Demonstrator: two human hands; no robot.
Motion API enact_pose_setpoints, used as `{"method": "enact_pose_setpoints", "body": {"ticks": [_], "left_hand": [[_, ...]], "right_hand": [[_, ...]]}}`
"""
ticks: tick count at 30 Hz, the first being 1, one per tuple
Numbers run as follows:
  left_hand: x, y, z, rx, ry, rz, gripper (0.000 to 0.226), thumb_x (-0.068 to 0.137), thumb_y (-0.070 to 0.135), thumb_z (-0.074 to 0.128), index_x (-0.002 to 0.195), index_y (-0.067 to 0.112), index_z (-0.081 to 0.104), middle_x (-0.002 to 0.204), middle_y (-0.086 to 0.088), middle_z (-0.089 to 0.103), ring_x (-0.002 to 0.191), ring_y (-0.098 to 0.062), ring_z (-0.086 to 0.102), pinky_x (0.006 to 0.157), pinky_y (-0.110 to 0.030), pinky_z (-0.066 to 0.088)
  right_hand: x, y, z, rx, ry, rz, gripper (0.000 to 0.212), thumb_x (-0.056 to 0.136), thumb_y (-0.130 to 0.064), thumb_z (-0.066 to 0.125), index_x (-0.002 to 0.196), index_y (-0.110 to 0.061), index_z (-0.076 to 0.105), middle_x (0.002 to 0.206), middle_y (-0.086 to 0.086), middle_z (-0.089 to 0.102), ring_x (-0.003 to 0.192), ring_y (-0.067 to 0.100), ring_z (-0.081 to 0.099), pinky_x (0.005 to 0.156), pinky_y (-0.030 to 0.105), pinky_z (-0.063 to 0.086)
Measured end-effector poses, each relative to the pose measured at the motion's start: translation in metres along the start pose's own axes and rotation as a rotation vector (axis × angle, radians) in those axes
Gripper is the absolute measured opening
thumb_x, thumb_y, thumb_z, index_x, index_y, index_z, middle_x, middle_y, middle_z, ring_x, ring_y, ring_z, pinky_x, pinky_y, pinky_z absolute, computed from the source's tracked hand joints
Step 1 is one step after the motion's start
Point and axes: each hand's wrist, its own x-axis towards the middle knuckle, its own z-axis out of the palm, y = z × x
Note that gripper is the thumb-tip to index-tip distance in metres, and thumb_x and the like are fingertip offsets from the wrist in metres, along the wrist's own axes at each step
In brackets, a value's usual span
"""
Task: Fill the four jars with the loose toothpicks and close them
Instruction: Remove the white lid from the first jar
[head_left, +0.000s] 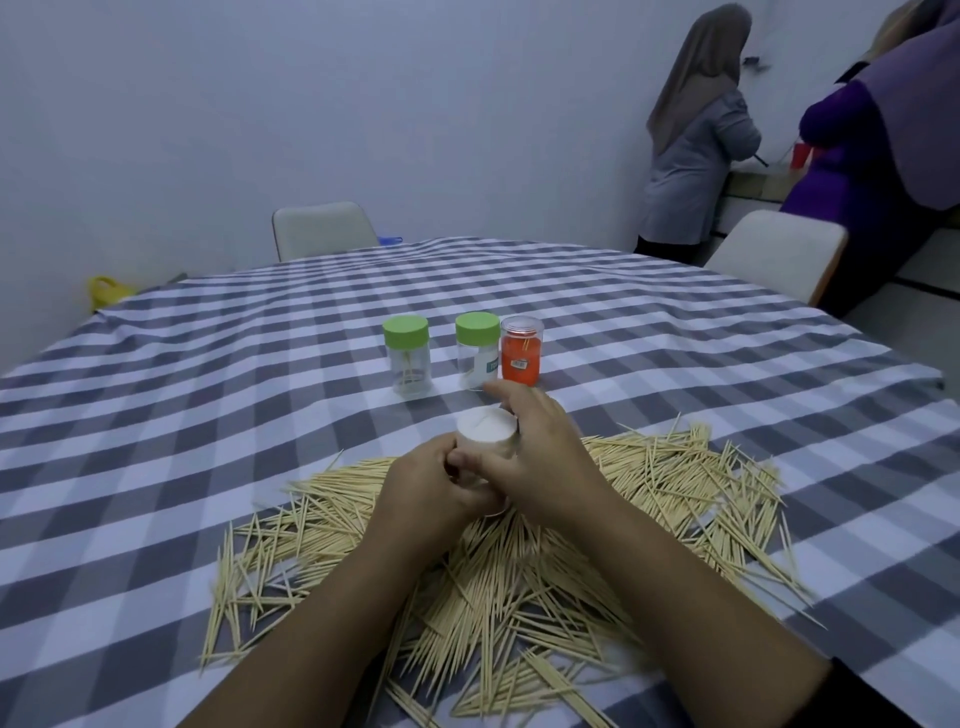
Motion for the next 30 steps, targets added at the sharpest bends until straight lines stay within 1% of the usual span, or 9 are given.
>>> {"method": "enact_pose_setpoints", "body": {"ticks": [3,8,11,14,16,19,21,25,30], "left_hand": [[0.000,0.001,0.000,-0.022,-0.014,-0.017,0.020,0.071,0.026,0.073,0.076,0.034,0.055,0.070,0.014,0.064,0.065,0.004,0.058,0.052,-0.007,0.041],[0.000,0.003,-0.002,-0.047,-0.032,-0.032,0.015,0.075,0.035,0.069,0.074,0.032,0.055,0.067,0.013,0.064,0.061,0.012,0.058,0.049,-0.006,0.040],[0.002,0.001,-0.003,-0.038,-0.078,-0.044,0.017,0.077,0.030,0.073,0.086,0.027,0.058,0.069,0.012,0.062,0.057,0.015,0.055,0.049,-0.005,0.038],[0.004,0.000,-0.002,-0.074,-0.082,-0.054,0.048,0.076,0.031,0.076,0.119,0.023,0.059,0.080,0.016,0.063,0.065,0.011,0.058,0.054,-0.003,0.042],[0.005,0.000,0.000,-0.070,-0.074,-0.051,0.060,0.075,0.036,0.077,0.128,0.020,0.055,0.088,0.014,0.061,0.074,0.008,0.057,0.056,-0.003,0.042],[0.009,-0.001,0.000,-0.112,-0.078,-0.056,0.060,0.071,0.039,0.079,0.125,0.022,0.058,0.082,0.022,0.058,0.072,0.011,0.057,0.056,-0.001,0.041],[0.012,-0.002,0.001,-0.158,-0.095,-0.075,0.057,0.069,0.038,0.081,0.120,0.024,0.060,0.080,0.025,0.059,0.069,0.016,0.057,0.055,0.000,0.041],[0.014,-0.003,0.003,-0.204,-0.095,-0.097,0.065,0.068,0.040,0.081,0.126,0.025,0.057,0.087,0.024,0.060,0.075,0.014,0.057,0.056,0.000,0.040],[0.011,-0.005,0.004,-0.204,-0.080,-0.109,0.071,0.067,0.041,0.082,0.130,0.025,0.055,0.099,0.019,0.063,0.085,0.008,0.060,0.061,-0.001,0.043]], "right_hand": [[0.000,0.003,-0.005,0.189,-0.092,0.013,0.064,0.081,-0.033,0.070,0.135,-0.041,0.036,0.126,-0.007,0.047,0.119,0.012,0.044,0.100,0.038,0.044],[0.001,-0.001,-0.020,0.324,-0.237,0.016,0.061,0.089,-0.015,0.063,0.134,-0.045,0.035,0.136,-0.008,0.044,0.113,0.008,0.052,0.085,0.018,0.049],[0.007,-0.006,-0.029,0.344,-0.233,-0.023,0.062,0.090,-0.006,0.059,0.130,-0.047,0.036,0.136,-0.011,0.043,0.108,0.003,0.051,0.089,0.020,0.047],[0.015,0.000,-0.033,0.326,-0.105,0.035,0.062,0.085,-0.010,0.059,0.129,-0.048,0.039,0.130,-0.005,0.040,0.105,0.010,0.054,0.086,0.030,0.052],[0.022,0.012,-0.035,0.259,0.000,0.137,0.061,0.083,-0.012,0.060,0.132,-0.044,0.042,0.125,0.000,0.035,0.103,0.015,0.054,0.087,0.033,0.052],[0.036,0.034,-0.038,0.121,0.169,0.296,0.042,0.085,-0.023,0.063,0.124,-0.031,0.051,0.121,0.000,0.035,0.092,0.012,0.054,0.082,0.029,0.049],[0.047,0.049,-0.037,0.065,0.248,0.382,0.033,0.084,-0.030,0.065,0.115,-0.025,0.055,0.119,0.000,0.043,0.094,0.015,0.054,0.082,0.035,0.050],[0.065,0.064,-0.030,-0.018,0.247,0.516,0.025,0.081,-0.037,0.067,0.100,-0.023,0.058,0.111,-0.001,0.057,0.101,0.021,0.055,0.092,0.047,0.046],[0.073,0.066,-0.027,-0.137,0.225,0.594,0.031,0.081,-0.041,0.068,0.105,-0.021,0.062,0.108,0.001,0.063,0.104,0.023,0.055,0.096,0.046,0.043]]}}
